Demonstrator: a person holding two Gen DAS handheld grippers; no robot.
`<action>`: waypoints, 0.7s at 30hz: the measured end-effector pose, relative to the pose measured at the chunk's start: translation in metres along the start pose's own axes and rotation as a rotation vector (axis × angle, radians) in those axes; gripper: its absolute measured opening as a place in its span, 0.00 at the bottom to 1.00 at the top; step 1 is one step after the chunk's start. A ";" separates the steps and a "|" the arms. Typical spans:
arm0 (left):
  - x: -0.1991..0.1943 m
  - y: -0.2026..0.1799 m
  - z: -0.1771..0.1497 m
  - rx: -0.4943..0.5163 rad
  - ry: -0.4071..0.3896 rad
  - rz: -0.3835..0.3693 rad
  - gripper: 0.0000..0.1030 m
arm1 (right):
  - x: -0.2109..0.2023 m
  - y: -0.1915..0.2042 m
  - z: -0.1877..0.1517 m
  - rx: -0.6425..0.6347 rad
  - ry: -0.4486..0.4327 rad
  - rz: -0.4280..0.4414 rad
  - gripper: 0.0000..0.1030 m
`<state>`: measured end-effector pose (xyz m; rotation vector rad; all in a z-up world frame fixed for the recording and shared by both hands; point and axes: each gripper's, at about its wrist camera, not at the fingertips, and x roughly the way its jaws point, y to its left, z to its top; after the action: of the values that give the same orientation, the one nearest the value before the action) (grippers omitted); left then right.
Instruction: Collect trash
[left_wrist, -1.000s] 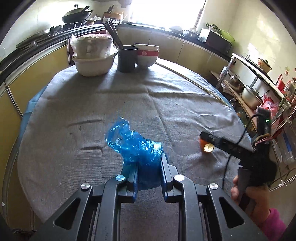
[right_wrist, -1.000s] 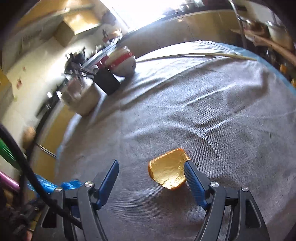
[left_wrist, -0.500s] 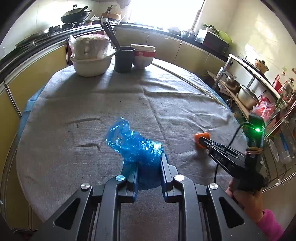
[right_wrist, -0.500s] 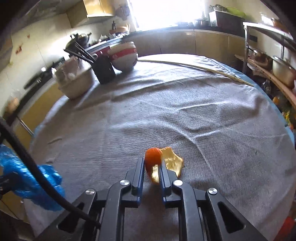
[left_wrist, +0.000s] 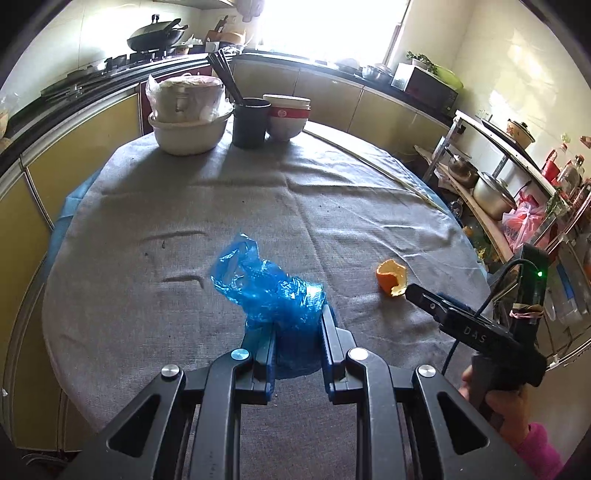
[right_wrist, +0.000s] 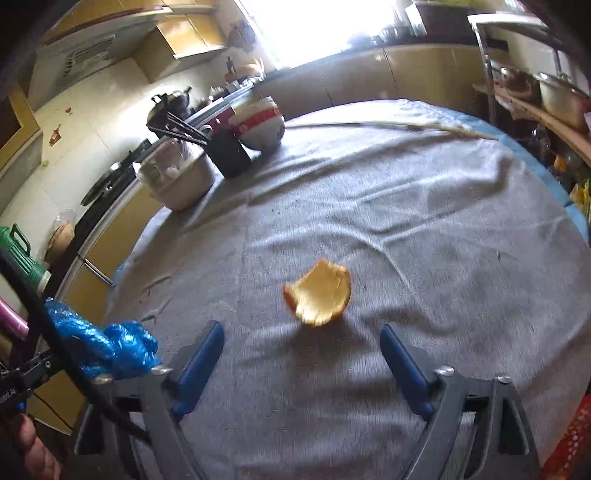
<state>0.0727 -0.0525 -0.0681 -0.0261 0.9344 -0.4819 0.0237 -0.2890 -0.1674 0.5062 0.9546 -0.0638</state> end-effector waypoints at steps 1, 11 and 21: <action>0.001 0.001 0.000 -0.001 0.003 0.003 0.21 | 0.004 0.002 0.000 -0.023 -0.006 -0.010 0.87; 0.020 0.008 0.007 -0.016 0.037 -0.003 0.21 | 0.059 0.014 0.013 -0.139 0.020 -0.091 0.61; 0.009 -0.003 0.006 0.003 0.026 -0.005 0.21 | 0.026 0.008 0.007 -0.115 -0.023 -0.097 0.33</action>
<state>0.0808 -0.0602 -0.0711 -0.0193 0.9595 -0.4891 0.0467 -0.2807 -0.1815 0.3525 0.9538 -0.1009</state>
